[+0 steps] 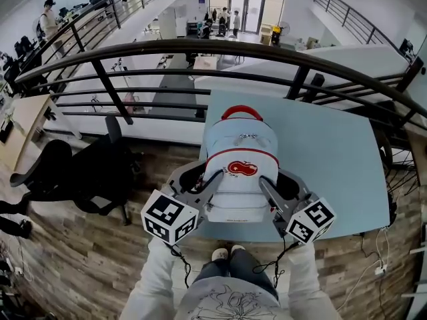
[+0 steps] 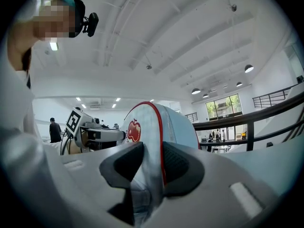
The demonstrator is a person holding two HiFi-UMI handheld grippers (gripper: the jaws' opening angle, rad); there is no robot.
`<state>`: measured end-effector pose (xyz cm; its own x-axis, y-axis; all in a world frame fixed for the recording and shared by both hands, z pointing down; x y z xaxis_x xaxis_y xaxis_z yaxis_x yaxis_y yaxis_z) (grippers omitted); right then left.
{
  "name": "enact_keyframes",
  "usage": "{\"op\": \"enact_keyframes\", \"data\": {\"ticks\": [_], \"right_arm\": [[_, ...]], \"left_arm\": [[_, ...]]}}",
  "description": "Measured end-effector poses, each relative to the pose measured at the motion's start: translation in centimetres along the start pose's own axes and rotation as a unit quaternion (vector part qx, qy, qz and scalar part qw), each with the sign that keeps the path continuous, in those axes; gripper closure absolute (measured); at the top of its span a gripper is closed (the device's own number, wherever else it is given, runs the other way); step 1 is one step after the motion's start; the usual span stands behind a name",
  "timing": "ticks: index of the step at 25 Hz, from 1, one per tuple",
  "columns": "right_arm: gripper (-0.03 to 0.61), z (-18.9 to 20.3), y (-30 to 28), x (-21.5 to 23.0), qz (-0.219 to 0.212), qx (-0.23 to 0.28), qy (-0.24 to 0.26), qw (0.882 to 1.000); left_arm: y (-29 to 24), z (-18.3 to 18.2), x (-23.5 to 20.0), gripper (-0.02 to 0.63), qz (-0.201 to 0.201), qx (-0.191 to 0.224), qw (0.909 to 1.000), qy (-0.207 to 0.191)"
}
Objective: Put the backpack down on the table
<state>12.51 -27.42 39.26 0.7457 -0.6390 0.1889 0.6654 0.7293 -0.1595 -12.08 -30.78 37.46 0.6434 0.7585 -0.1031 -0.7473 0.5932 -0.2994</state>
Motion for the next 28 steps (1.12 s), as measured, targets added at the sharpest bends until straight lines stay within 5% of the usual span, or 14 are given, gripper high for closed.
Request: {"op": "enact_keyframes", "data": {"ticks": [28], "right_arm": [[0.437,3.6,-7.2,11.9,0.005,-0.119,0.031,0.992]], "left_arm": [[-11.8,3.1,-5.9,0.482,-0.022,-0.084,0.9960,0.018]]}}
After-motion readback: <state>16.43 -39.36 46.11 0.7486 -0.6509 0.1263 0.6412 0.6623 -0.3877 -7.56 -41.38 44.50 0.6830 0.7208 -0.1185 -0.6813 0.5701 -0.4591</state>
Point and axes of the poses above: the fingertips, and each gripper's own axes: y backward along the fingers, x to its right, z out of its underside, the point moved 9 cm from there along y, backward along the fingers, and after that the axes turned 7 degrees about -x, right-handed, at the moved point
